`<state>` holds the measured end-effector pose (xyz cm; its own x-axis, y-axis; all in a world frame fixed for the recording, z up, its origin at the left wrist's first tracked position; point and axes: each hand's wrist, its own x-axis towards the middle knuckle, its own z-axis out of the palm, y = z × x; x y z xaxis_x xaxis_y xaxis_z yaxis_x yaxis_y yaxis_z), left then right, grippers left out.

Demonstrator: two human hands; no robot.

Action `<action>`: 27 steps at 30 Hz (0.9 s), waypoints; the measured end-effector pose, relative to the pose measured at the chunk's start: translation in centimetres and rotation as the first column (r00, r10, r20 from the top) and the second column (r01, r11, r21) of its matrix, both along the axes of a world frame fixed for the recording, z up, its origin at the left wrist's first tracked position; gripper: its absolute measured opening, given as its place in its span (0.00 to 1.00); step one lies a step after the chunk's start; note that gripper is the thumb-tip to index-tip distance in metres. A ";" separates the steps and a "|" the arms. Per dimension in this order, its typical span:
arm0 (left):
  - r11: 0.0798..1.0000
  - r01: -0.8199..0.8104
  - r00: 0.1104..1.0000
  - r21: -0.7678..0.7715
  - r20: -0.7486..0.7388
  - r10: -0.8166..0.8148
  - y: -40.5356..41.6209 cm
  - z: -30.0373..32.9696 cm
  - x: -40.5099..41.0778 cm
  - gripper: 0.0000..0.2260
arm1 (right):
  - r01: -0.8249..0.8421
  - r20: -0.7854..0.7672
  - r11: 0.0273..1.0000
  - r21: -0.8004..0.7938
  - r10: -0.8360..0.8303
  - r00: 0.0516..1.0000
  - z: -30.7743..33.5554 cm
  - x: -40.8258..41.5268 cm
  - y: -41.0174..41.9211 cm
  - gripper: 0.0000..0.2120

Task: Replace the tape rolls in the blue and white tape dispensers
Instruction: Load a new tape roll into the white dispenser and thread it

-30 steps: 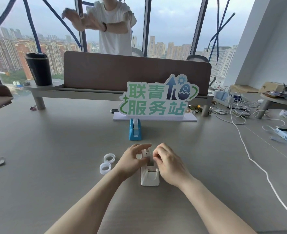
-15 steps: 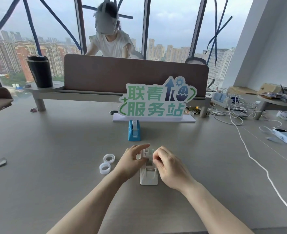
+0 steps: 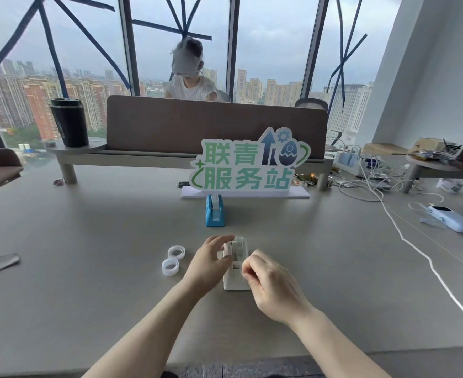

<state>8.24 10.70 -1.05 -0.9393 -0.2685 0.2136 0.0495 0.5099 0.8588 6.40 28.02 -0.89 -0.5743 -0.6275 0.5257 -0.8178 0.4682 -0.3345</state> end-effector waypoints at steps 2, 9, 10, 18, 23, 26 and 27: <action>1.000 -0.007 1.000 0.007 0.003 0.007 0.1 0.0 0.2 0.20 | 0.003 -0.008 1.000 0.015 -0.003 1.000 -0.4 0.2 0.0 0.03; 0.999 -0.019 1.000 0.031 0.003 0.019 0.1 -0.5 0.6 0.20 | 0.041 -0.045 0.998 0.054 -0.039 0.998 -1.9 0.3 0.1 0.02; 0.999 -0.021 1.000 0.041 0.002 0.021 0.1 -0.5 0.6 0.20 | 0.044 -0.050 0.997 0.057 -0.041 0.998 -2.1 0.3 0.1 0.02; 0.993 -0.033 0.999 0.117 0.038 0.029 -0.2 -1.1 1.1 0.22 | 0.033 -0.063 0.997 0.071 -0.029 0.998 -2.3 0.8 0.7 0.02; 0.993 -0.009 0.998 0.122 0.056 0.003 -0.6 -1.4 1.4 0.21 | 0.138 0.026 0.988 -0.067 -0.136 0.990 -1.9 0.8 1.3 0.03; 0.990 0.014 0.997 0.138 0.072 -0.024 -0.9 -1.5 1.9 0.19 | 0.246 0.112 0.961 -0.127 -0.232 0.966 -1.6 0.2 1.5 0.04; 0.989 0.024 0.996 0.143 0.078 -0.036 -0.9 -1.5 2.1 0.18 | 0.273 0.143 0.954 -0.125 -0.255 0.956 -1.6 0.0 1.4 0.05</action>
